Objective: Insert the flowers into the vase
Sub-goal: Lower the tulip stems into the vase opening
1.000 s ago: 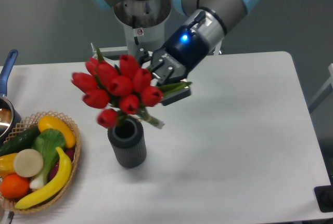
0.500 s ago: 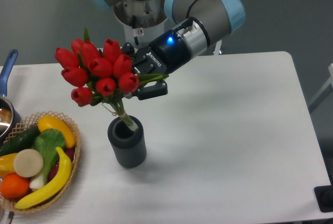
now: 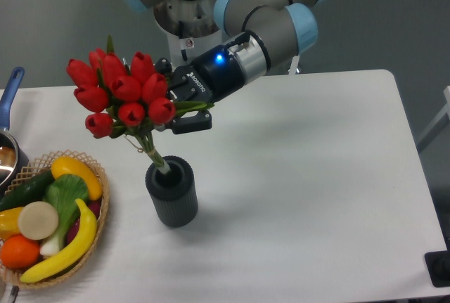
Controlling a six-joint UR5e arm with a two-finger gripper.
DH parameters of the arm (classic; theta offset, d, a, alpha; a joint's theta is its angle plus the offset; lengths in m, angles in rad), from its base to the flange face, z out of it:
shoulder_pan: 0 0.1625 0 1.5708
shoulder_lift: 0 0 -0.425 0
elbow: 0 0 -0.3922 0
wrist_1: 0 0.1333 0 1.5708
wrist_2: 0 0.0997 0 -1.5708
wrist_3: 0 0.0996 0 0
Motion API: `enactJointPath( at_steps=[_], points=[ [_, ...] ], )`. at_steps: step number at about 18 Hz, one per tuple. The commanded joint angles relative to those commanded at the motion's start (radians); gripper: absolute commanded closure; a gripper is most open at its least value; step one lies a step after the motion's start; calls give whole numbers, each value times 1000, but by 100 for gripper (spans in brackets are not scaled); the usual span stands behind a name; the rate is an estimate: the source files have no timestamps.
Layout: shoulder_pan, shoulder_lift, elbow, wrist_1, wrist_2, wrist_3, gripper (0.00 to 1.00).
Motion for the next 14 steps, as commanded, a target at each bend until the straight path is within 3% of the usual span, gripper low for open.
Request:
enactJointPath(
  at_steps=[14],
  points=[
    [31,-67,-54,0,0,11,59]
  ],
)
